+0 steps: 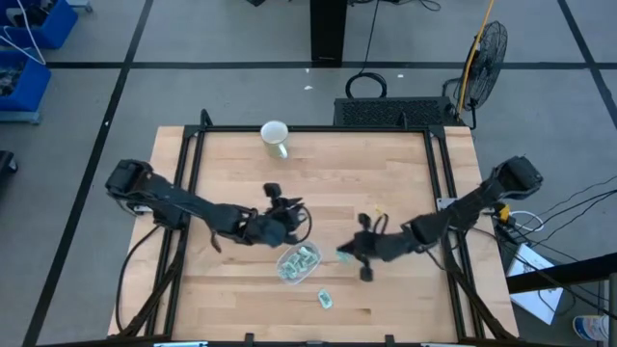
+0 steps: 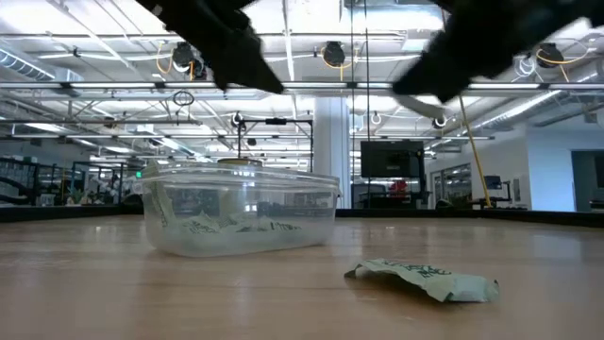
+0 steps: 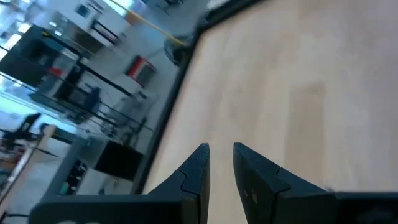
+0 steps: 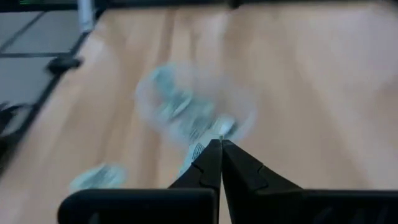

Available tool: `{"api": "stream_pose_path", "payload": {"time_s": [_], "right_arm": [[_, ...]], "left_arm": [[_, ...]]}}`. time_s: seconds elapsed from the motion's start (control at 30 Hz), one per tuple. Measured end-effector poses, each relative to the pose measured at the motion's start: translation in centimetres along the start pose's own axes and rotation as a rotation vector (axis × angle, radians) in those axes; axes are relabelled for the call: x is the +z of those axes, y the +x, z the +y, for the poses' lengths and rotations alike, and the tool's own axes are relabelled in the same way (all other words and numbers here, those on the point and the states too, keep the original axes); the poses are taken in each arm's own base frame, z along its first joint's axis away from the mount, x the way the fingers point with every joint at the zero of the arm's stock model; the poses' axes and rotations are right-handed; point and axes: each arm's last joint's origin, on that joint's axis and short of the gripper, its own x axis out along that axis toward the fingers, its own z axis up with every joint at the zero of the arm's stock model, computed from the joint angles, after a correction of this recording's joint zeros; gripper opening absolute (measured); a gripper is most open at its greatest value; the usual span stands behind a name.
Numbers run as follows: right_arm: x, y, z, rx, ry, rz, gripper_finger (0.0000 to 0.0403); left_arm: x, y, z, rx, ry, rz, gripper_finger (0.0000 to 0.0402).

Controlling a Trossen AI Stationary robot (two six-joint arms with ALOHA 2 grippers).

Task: Pick and place Stevia / Truvia into bins
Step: Put the light green stevia packet into the transparent bin

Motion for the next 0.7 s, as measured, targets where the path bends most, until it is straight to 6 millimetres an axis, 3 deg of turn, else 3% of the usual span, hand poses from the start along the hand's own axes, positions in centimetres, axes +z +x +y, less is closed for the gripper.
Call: {"api": "stream_pose_path", "payload": {"time_s": [0.17,0.33,0.5,0.7], "right_arm": [[2.8,3.9,-1.6,-0.092,-0.105,-0.052,0.0000],[3.7,8.7,-1.9,-0.022,-0.104,-0.009,0.0000],[4.1,11.9,-0.2,0.044,-0.267,0.074,0.0000],[4.4,12.9,0.6,0.044,-0.315,0.188,0.0000]], "left_arm": [[-1.2,-4.2,1.4,-0.149,-0.043,0.098,0.0077],[-2.1,-7.4,2.5,-0.382,-0.269,0.213,0.0076],[-1.9,-8.4,2.0,-0.516,-0.441,0.261,0.0077],[-1.7,-8.6,1.7,-0.566,-0.437,0.251,0.0077]]}}
